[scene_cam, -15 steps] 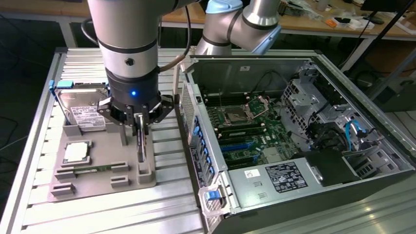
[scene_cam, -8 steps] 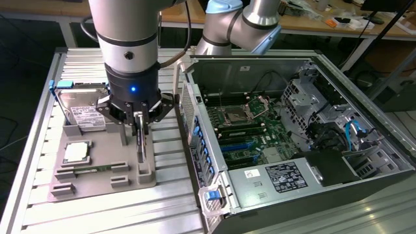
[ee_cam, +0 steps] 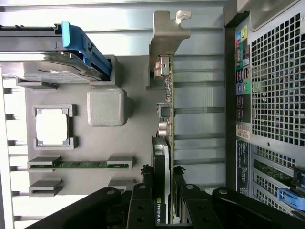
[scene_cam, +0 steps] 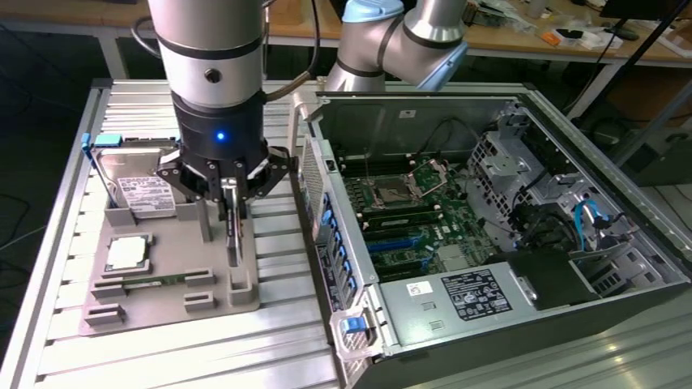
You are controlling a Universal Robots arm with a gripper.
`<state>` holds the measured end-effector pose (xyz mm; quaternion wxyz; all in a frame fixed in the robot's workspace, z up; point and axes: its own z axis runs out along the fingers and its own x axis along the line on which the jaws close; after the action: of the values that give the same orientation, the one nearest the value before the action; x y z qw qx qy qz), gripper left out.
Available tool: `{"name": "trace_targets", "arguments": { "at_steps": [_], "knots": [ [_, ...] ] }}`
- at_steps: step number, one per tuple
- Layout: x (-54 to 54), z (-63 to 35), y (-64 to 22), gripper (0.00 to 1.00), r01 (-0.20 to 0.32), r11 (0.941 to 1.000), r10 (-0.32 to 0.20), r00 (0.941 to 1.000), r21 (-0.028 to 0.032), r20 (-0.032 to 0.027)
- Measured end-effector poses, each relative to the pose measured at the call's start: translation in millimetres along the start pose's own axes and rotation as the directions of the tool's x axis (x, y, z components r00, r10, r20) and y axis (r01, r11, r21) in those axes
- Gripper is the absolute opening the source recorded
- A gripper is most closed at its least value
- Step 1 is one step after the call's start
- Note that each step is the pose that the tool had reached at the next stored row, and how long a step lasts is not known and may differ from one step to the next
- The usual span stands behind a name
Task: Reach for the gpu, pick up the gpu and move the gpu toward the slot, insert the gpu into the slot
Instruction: 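Pick up the gpu and move the gpu toward the slot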
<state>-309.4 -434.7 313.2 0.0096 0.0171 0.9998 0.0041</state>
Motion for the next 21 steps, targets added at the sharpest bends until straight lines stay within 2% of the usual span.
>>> {"name": "trace_targets", "arguments": {
  "at_steps": [21],
  "knots": [
    [-0.7,-41.0,2.2,0.27,0.0,1.0,0.0,1.0,0.0063,-0.0017]
  ]
}}
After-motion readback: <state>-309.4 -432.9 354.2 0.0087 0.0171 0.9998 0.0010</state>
